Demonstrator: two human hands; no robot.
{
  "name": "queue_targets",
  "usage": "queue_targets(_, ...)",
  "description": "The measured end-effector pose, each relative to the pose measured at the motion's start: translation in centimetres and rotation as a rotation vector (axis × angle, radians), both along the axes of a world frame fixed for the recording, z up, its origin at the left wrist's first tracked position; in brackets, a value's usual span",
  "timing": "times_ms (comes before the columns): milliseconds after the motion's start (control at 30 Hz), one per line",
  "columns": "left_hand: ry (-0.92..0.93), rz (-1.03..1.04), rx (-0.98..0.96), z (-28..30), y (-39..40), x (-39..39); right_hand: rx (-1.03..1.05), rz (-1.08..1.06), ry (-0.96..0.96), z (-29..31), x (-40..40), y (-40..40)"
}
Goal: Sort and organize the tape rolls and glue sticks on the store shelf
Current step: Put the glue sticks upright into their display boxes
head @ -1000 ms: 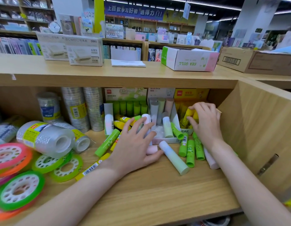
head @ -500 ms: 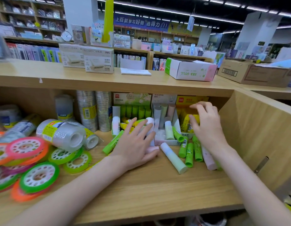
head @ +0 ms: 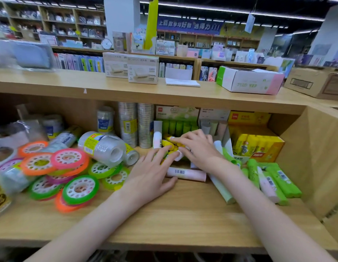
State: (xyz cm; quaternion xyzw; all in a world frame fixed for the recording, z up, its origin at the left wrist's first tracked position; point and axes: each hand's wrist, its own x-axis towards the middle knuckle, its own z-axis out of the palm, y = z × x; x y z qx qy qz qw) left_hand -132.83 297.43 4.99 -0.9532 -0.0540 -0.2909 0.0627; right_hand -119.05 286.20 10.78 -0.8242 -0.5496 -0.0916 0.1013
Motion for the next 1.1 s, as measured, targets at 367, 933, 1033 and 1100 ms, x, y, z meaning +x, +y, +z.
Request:
queue_targets(367,-0.056,-0.071,-0.065,0.6,-0.4,0.7,0.391,-0.09,-0.068,0.6,1.2,-5.0)
queue_targets(933,0.006,-0.373,0.025,-0.1,-3.3,5.3,0.636,-0.392,0.04,0.7,4.6,-11.4)
queue_targets(1033,-0.012,-0.343,-0.036,-0.1,-3.3,5.2,0.513,-0.358,-0.182,0.3,5.3,-10.7)
queue_targets(1100,-0.008,-0.333,-0.045,0.0,-3.2,5.1,0.432,-0.391,-0.288,-0.4,6.2,-10.5)
